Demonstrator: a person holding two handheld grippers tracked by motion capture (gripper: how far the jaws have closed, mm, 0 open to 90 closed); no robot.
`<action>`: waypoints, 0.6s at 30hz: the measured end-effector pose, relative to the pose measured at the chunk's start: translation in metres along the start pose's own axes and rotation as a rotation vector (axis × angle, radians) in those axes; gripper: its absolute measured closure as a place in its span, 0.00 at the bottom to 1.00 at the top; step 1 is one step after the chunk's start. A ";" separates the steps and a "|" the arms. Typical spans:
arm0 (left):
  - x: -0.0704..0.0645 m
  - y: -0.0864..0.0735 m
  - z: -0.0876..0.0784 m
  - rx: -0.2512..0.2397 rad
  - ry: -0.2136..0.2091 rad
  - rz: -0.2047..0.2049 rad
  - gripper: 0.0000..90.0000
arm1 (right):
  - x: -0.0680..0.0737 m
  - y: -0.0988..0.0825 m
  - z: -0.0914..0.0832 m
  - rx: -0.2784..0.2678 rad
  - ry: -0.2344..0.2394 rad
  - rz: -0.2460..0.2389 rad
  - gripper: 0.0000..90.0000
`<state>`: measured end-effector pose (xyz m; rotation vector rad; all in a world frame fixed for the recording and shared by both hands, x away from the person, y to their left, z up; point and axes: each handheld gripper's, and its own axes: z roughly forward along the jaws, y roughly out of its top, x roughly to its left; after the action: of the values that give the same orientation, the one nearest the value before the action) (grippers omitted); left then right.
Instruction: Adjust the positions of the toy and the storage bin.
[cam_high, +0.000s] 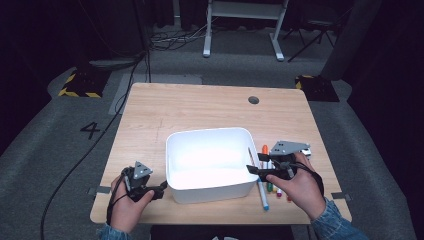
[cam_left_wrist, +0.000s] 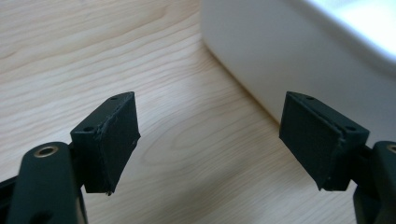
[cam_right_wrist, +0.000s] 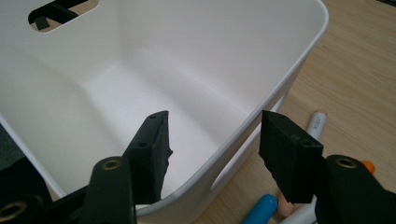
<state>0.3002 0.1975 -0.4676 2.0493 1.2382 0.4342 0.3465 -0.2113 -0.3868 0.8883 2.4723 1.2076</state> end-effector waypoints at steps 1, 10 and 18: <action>-0.003 0.001 0.001 0.004 0.006 0.009 0.23 | 0.001 -0.003 -0.004 -0.001 -0.005 0.005 0.48; -0.025 0.010 0.010 0.010 0.002 0.088 0.26 | 0.000 -0.021 -0.025 -0.007 -0.041 0.043 0.48; -0.034 0.012 0.013 0.014 -0.026 0.109 0.26 | 0.002 -0.031 -0.038 -0.007 -0.057 0.057 0.48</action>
<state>0.2990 0.1591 -0.4656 2.1351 1.1214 0.4492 0.3149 -0.2486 -0.3870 0.9836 2.4123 1.1906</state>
